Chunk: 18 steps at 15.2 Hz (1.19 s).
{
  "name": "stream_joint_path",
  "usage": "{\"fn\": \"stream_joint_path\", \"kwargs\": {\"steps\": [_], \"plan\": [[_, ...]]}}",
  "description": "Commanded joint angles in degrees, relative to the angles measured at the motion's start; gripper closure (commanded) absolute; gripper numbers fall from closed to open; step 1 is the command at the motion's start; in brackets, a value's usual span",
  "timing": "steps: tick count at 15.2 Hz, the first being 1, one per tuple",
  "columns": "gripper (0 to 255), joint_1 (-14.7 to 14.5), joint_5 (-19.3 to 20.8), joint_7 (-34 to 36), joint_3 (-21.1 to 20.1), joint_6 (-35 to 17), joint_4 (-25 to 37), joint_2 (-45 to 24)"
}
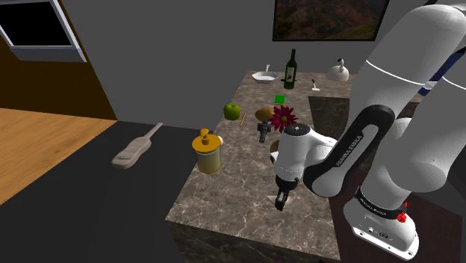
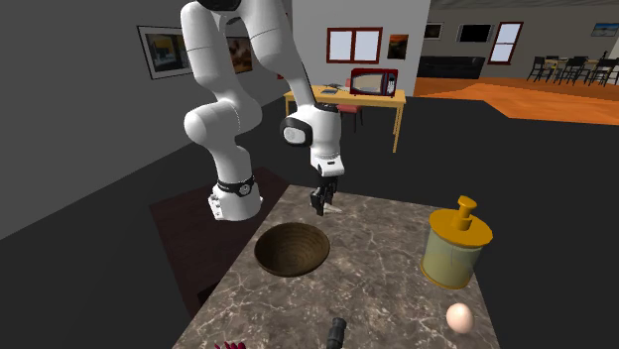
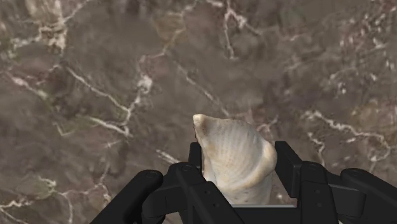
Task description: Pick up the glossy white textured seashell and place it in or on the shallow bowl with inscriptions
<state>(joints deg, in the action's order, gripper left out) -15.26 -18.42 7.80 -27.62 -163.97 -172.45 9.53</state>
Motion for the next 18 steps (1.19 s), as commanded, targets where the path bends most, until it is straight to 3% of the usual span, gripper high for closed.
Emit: {"fn": "stream_joint_path", "kwargs": {"steps": [1,6,18], "plan": [[255,0.0,0.0,0.0,0.0,0.0,0.0,0.0],[255,0.0,0.0,0.0,0.0,0.0,0.0,0.0],[255,-3.2,-2.3,-1.6,3.1,17.5,0.6,16.9]]}}
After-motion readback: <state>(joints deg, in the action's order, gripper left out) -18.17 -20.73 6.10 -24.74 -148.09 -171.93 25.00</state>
